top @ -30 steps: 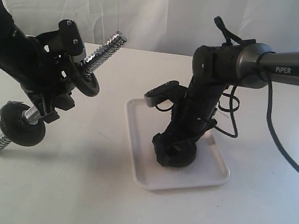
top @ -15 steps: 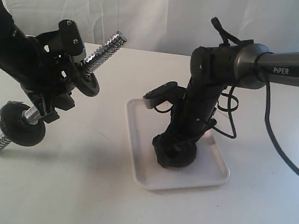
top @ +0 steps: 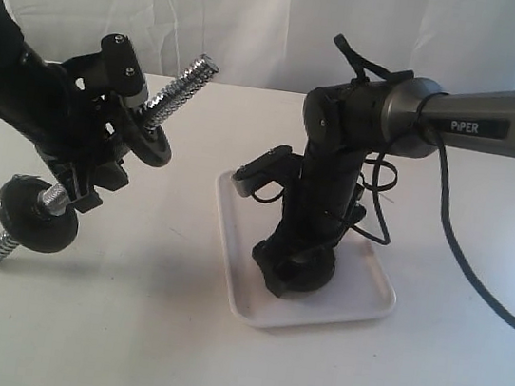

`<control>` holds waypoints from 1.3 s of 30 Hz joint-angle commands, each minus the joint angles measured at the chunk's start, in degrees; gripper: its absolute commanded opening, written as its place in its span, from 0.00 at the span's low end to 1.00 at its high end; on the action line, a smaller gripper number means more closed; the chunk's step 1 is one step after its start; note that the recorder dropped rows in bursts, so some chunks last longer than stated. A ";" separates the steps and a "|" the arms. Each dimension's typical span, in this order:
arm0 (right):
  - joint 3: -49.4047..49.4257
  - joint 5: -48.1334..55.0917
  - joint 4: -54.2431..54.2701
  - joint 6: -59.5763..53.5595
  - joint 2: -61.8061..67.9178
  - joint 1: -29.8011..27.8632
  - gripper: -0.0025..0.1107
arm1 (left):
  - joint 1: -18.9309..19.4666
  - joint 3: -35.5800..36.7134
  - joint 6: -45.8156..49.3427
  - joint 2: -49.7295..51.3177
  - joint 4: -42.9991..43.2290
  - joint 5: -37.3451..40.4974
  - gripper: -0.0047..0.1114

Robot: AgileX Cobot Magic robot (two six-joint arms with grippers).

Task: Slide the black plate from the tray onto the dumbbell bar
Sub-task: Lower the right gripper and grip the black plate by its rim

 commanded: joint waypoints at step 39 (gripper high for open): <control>1.17 -3.22 -3.21 0.93 2.19 0.42 0.95 | 0.04 -2.13 -0.78 -4.13 -3.14 -3.58 0.04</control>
